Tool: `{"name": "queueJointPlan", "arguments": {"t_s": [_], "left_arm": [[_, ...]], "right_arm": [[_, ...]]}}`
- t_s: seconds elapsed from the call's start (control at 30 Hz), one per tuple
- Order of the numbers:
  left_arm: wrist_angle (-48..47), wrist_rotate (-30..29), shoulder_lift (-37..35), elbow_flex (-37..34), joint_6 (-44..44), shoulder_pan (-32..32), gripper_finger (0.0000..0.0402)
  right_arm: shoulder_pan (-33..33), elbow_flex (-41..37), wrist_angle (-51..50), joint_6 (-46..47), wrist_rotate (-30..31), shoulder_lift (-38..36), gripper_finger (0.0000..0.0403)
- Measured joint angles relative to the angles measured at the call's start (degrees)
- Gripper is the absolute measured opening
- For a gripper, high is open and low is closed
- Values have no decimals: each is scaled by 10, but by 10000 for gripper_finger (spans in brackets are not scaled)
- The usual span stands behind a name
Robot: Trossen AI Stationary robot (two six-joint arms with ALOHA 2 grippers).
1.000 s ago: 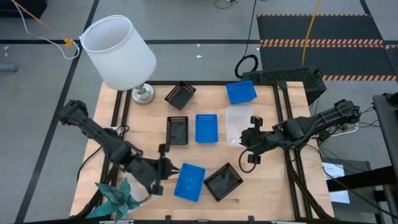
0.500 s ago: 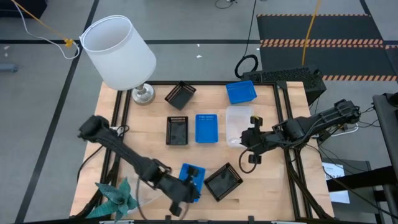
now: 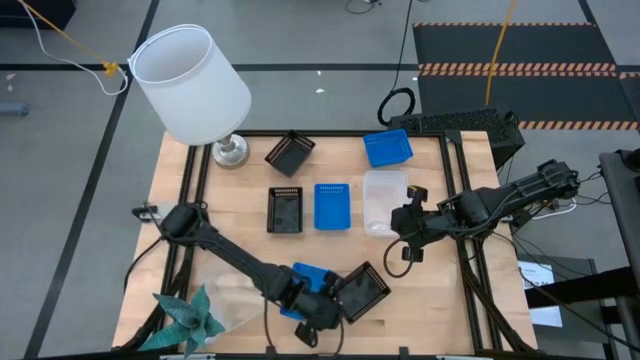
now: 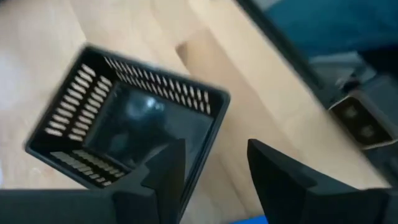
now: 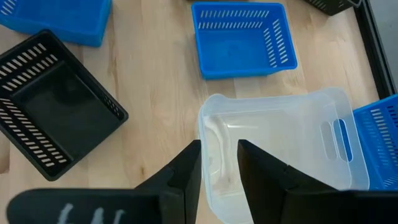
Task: Stack baskets by color
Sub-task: Stack the bottom black bin on top of the middle left black bin
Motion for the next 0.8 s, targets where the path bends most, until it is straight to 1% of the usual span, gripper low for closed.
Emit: {"name": "queueJointPlan", "arguments": {"t_s": [0.37,0.6,0.7,0.8], "left_arm": [[4,0,45,0,56,19,184],[4,0,47,0,82,19,182],[4,0,47,0,96,19,164],[2,6,49,0,108,21,129]], "right_arm": [[0,0,1,-2,0,0,100],[0,0,0,-2,0,0,100],[0,0,1,-2,0,0,100],[0,0,1,-2,0,0,100]]}}
